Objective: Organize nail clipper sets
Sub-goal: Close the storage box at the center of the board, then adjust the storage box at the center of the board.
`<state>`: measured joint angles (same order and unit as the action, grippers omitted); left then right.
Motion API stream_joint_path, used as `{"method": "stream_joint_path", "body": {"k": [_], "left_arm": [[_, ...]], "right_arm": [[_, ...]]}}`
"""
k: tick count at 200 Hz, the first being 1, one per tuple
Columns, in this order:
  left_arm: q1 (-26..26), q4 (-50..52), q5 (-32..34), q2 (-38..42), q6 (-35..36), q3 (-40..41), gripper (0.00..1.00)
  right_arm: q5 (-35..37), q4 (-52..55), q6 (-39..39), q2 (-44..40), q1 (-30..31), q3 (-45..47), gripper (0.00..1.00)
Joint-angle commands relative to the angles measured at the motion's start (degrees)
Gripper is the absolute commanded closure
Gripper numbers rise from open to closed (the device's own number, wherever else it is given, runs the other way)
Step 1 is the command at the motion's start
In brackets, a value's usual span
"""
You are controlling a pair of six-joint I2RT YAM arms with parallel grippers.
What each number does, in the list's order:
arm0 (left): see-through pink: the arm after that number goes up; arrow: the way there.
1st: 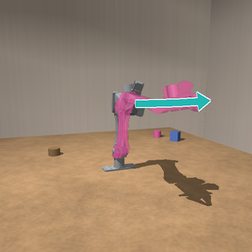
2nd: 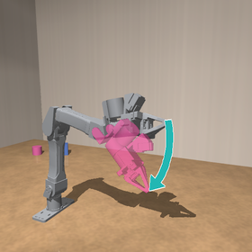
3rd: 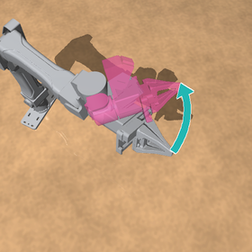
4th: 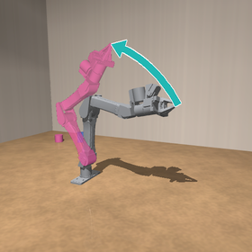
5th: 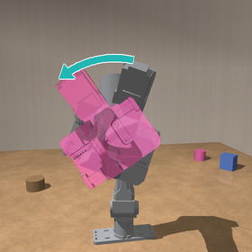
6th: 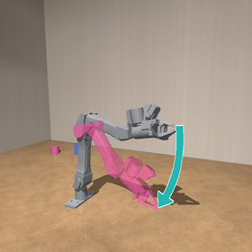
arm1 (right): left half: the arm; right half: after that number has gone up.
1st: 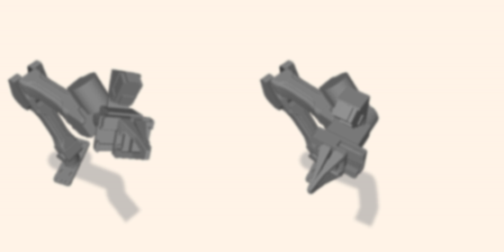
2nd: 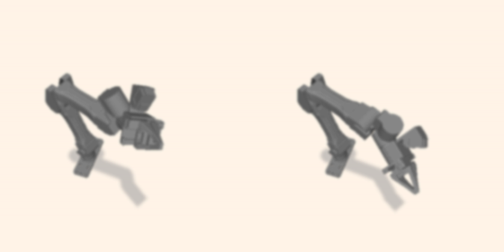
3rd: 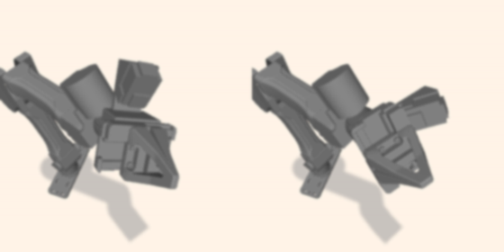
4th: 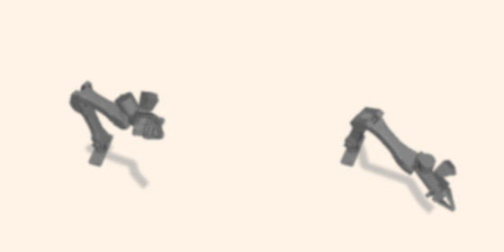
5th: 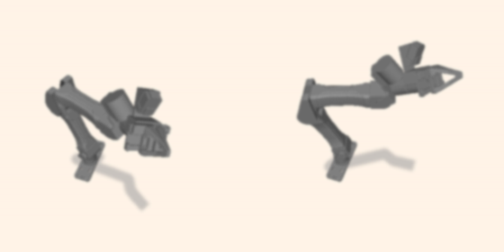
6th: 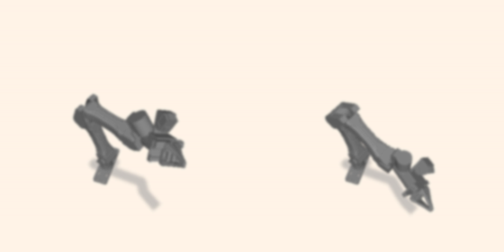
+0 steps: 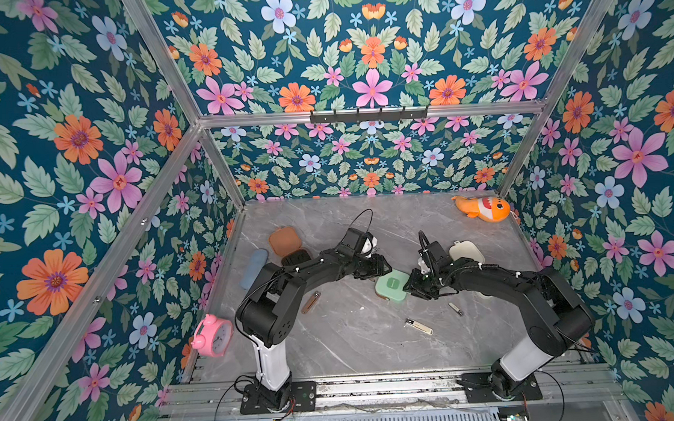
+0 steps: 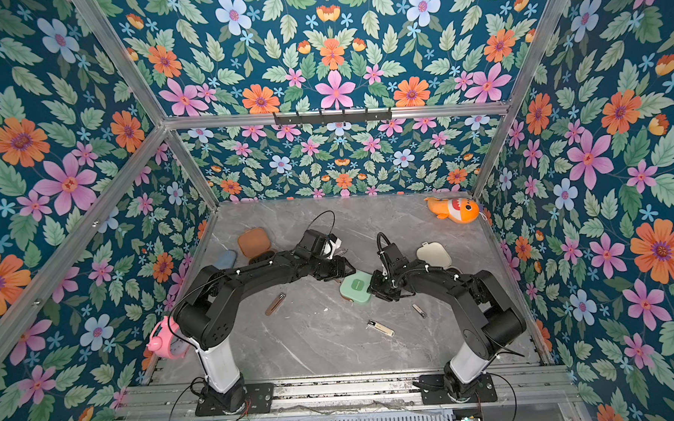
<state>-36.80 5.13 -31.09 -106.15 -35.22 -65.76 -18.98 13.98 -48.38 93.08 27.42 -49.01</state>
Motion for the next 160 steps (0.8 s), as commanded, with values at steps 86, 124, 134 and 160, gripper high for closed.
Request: {"method": "stream_joint_path", "body": {"k": [86,124,134,160], "left_arm": [[-0.01,7.8,4.58,-2.3,6.89,-1.48,0.41],[-0.88,10.99,6.6,-3.09,8.67,-1.22,0.42],[-1.2,11.47,7.04,-3.51,9.09,-1.31,0.43],[-1.94,12.19,8.08,-4.55,9.38,-1.63,0.48]], "right_arm": [[2.94,5.0,2.07,-0.44,0.13,-1.79,0.64],[4.99,8.08,3.5,-4.09,0.11,-2.28,0.63],[5.02,8.17,3.56,-4.8,0.08,-2.24,0.62],[3.63,7.17,3.36,-4.95,0.09,-2.3,0.64]]}}
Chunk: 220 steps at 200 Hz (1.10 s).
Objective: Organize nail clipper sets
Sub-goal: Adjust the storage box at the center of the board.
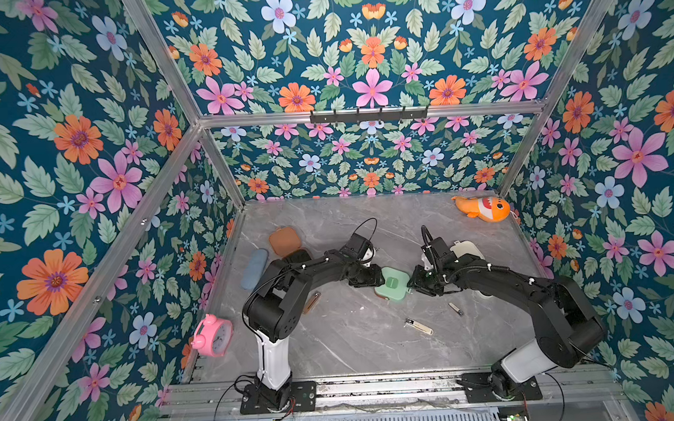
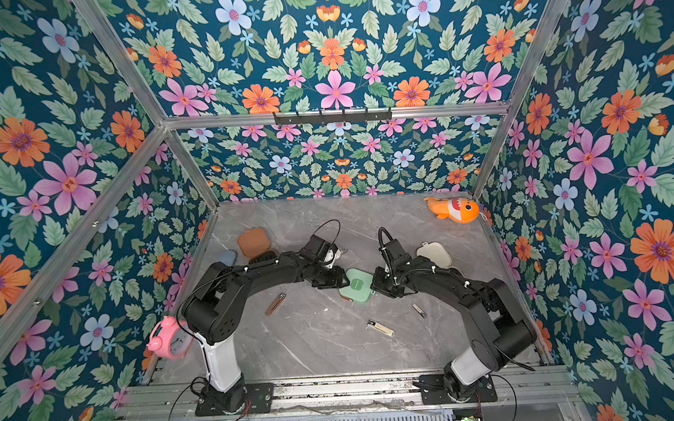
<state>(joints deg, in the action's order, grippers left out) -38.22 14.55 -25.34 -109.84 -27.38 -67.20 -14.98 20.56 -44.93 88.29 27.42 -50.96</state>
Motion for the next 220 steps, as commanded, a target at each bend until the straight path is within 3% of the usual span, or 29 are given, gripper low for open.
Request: {"method": "stream_joint_path", "body": {"k": [1,220], "left_arm": [[-0.53,2.77,2.37,-0.88,1.54,-0.2,0.48],[-1.31,1.8,0.83,-2.22,1.1,-0.38,0.51]], "right_arm": [[-0.43,0.52,-0.12,-0.11,0.09,-0.32,0.64],[-4.28,-5.35,-2.25,9.04,0.09,-1.0,0.67]]}}
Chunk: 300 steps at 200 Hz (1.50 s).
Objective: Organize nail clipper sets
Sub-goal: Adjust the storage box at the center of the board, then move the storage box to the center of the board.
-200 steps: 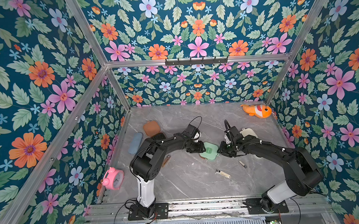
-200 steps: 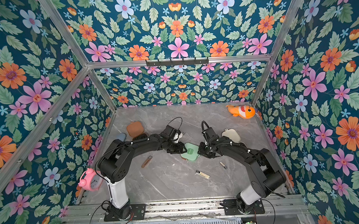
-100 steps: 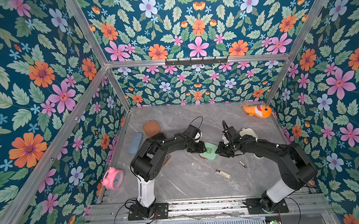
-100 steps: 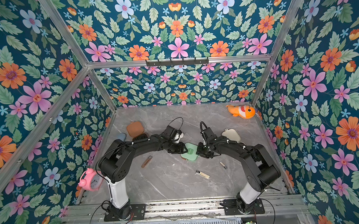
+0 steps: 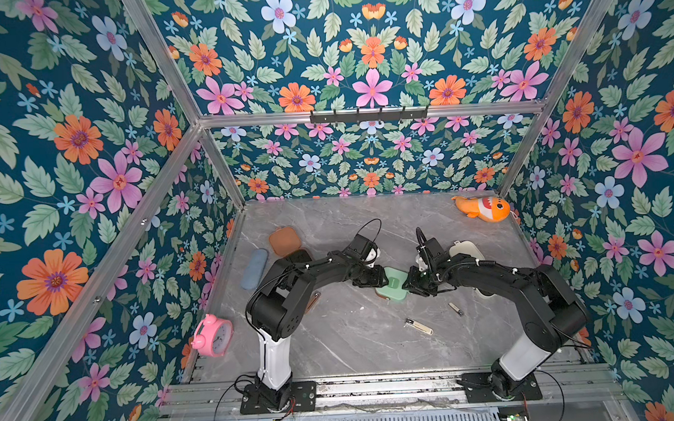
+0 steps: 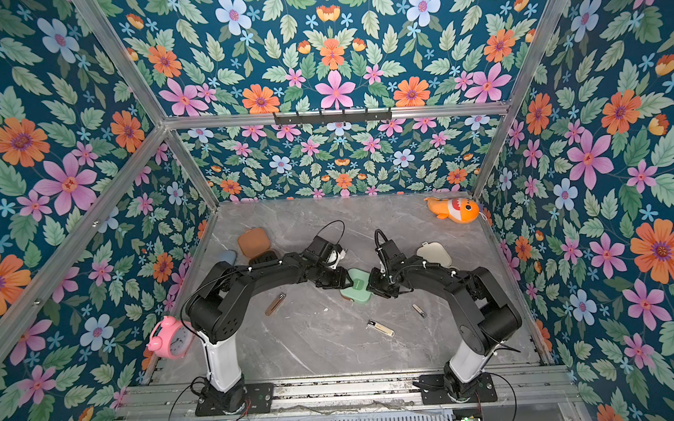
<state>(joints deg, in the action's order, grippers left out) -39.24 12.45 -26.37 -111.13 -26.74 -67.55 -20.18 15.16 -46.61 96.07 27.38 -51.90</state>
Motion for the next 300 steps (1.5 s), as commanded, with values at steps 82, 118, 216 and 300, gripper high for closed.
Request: {"method": "stream_joint_path", "body": {"k": [82,118,216,300], "left_arm": [[-0.92,3.35,0.83,-2.65,0.23,-1.75,0.51],[-2.0,2.21,-0.04,-3.99,-0.49,-1.9,0.51],[-2.63,2.31,1.73,-2.69,-1.64,-2.09,0.49],[-1.39,6.67,7.49,1.97,-2.26,-7.63,0.37]], "right_arm": [[0.7,-1.05,-0.2,4.21,0.13,0.54,0.68],[-5.56,-13.97,-4.53,4.85,0.83,5.93,0.69],[1.67,-6.05,-2.14,-6.59,0.75,6.51,0.53],[13.29,11.74,6.11,-15.25,2.58,3.29,0.4]]}}
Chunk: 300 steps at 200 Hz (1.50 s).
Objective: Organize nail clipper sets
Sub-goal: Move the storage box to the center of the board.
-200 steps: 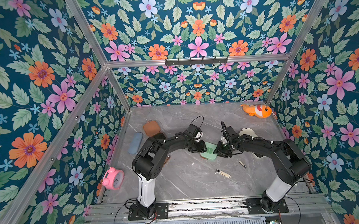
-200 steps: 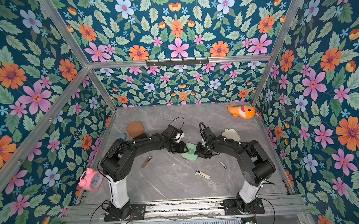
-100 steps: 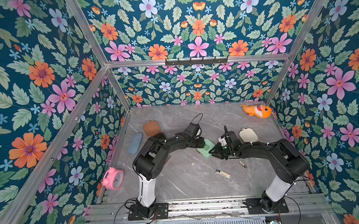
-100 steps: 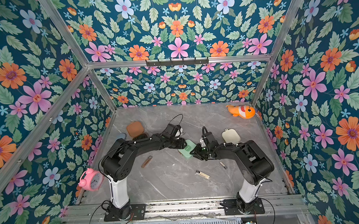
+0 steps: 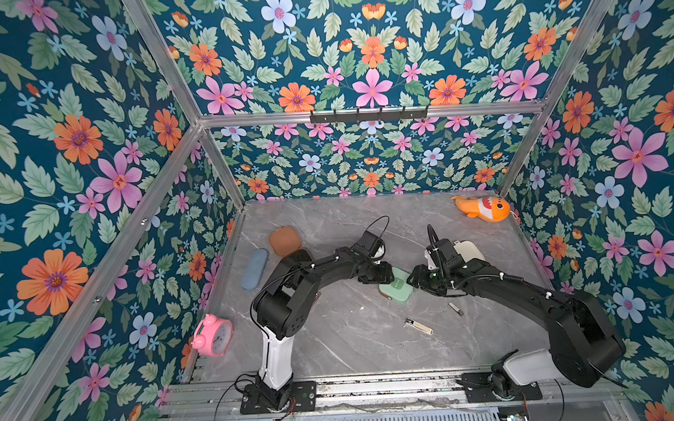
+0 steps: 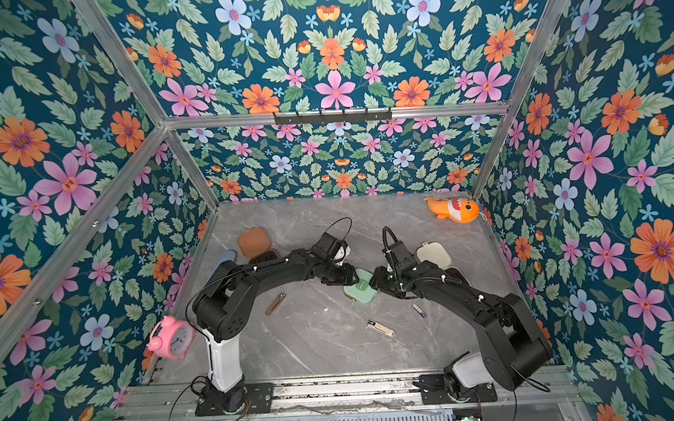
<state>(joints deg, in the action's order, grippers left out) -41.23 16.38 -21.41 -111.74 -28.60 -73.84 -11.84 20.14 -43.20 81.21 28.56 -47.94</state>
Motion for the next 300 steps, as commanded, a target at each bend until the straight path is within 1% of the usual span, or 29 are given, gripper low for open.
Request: {"method": "stream_joint_path", "body": {"k": [1,21,24,30,54,74,83,97,100,105,123,155,178,190,216,246,259,283,300], "left_arm": [[0.61,2.76,2.65,2.71,-0.4,-1.36,0.37],[1.73,3.52,4.78,7.09,-0.84,-1.16,0.34],[2.01,3.49,5.11,7.87,-0.95,-0.94,0.34],[2.39,3.57,5.81,9.53,-1.16,-0.4,0.33],[5.06,3.25,7.68,16.79,-2.22,3.7,0.31],[7.51,2.78,7.79,23.09,-2.82,8.45,0.3],[8.79,2.73,7.69,25.71,-3.02,10.39,0.3],[10.78,3.04,7.07,29.37,-3.13,13.45,0.29],[11.17,3.09,6.88,30.02,-3.19,14.0,0.29],[11.83,3.18,6.67,31.31,-3.22,15.13,0.29],[13.46,3.48,6.22,34.56,-3.46,18.55,0.29],[14.34,3.15,5.36,37.92,-4.29,23.03,0.29],[14.51,2.87,4.94,39.13,-4.62,24.5,0.29],[14.51,2.74,4.67,39.4,-4.62,24.88,0.29],[14.48,1.79,3.6,39.24,-4.88,25.39,0.29],[14.51,-0.61,2.3,38.75,-5.67,26.29,0.3],[14.51,-1.38,1.86,38.45,-5.85,26.47,0.3],[14.49,-2.27,1.13,37.45,-5.68,26.38,0.3],[14.49,-2.5,0.84,36.65,-5.33,26.06,0.3]], "right_arm": [[5.05,6.97,2.74,-0.37,1.58,-0.75,0.4],[8.78,10.08,2.97,0.71,5.78,-2.39,0.34],[9.17,10.34,2.84,0.91,6.41,-2.61,0.29],[9.93,10.82,2.5,1.56,7.42,-2.94,0.26],[11.22,10.52,0.79,4.68,9.9,-3.68,0.24],[11.65,9.9,0.29,8.16,11.14,-5.07,0.21],[12.03,10.2,0.31,9.95,11.7,-6.43,0.15],[12.85,10.83,0.5,13.05,12.44,-8.99,0.01],[12.93,10.84,0.49,13.26,12.46,-9.68,0.01],[13.04,10.88,0.49,15.82,12.63,-10.63,0.0],[13.97,11.32,-0.86,19.67,12.65,-13.89,0.0],[18.87,15.37,-4.34,27.02,12.09,-21.33,0.0],[19.48,14.84,-5.5,28.45,9.49,-23.09,0.01],[18.53,13.57,-5.09,28.45,7.25,-23.22,0.02],[16.93,13.58,-1.01,29.4,1.49,-25.83,0.09],[16.26,15.73,5.97,31.4,-5.26,-31.0,0.11],[14.62,16.4,9.55,31.99,-7.63,-33.11,0.12],[13.0,18.19,15.73,31.92,-9.98,-36.58,0.12],[13.19,20.45,17.81,30.52,-10.71,-38.27,0.12]]}}
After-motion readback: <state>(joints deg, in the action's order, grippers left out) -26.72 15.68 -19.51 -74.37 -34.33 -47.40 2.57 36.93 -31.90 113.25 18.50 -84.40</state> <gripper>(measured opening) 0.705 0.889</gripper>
